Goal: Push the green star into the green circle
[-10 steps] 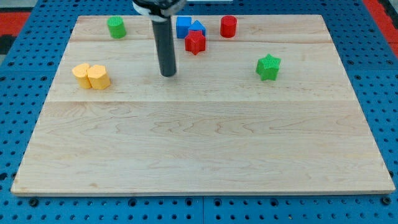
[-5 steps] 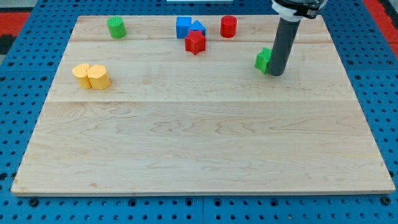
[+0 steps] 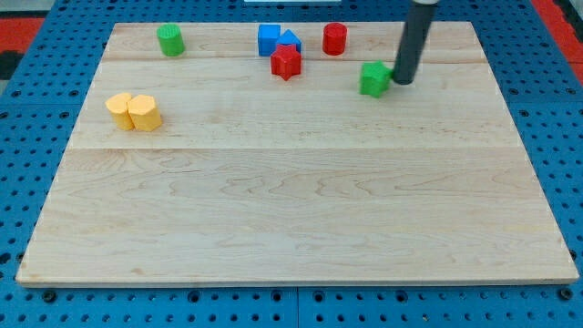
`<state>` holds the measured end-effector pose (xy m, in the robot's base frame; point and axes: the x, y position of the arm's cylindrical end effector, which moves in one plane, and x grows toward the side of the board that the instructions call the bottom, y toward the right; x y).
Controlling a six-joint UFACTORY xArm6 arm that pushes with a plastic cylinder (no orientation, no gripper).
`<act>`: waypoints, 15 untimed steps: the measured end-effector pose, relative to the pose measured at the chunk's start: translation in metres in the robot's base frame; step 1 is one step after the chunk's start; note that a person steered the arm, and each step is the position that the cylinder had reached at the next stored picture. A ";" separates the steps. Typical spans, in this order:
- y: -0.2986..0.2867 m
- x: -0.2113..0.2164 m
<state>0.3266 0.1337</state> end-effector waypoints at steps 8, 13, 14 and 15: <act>-0.036 -0.047; -0.287 -0.022; -0.289 0.017; -0.309 0.030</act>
<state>0.3563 -0.1749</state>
